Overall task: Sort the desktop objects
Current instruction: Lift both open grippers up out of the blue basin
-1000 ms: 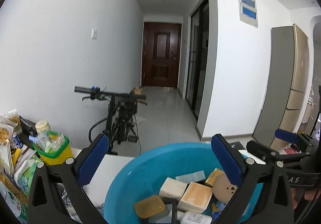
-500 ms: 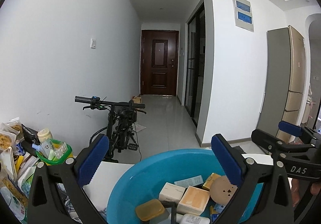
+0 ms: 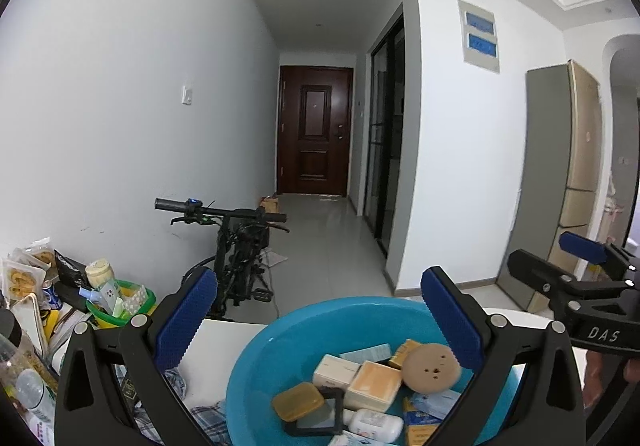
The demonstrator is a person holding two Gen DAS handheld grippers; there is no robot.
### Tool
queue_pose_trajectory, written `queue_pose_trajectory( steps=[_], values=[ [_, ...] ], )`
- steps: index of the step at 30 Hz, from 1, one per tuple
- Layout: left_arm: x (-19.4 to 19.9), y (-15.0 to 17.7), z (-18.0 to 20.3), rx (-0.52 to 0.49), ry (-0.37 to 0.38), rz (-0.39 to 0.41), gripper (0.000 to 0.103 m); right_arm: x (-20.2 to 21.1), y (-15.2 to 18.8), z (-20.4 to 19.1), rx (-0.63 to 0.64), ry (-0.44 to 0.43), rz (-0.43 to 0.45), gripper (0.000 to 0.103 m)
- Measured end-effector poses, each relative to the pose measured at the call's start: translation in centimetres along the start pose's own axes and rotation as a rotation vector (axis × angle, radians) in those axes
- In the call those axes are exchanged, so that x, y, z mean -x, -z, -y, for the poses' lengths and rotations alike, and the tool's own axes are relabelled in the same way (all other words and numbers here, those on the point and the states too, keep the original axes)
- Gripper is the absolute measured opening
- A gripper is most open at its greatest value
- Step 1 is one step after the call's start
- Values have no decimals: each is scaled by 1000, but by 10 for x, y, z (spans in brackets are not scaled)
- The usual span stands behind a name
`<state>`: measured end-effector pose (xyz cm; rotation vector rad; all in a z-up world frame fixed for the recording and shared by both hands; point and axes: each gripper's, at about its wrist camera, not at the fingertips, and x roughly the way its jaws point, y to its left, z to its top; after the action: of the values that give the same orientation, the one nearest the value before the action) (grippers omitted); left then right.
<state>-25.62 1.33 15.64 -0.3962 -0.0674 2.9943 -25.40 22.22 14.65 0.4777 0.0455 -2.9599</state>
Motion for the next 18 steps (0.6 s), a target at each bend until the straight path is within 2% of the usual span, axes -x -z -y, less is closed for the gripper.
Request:
queue_pose_trajectory(
  steps=[18],
  values=[
    [99, -7, 18, 13, 36, 43, 103, 89, 1, -23, 44, 12, 59, 102]
  ],
)
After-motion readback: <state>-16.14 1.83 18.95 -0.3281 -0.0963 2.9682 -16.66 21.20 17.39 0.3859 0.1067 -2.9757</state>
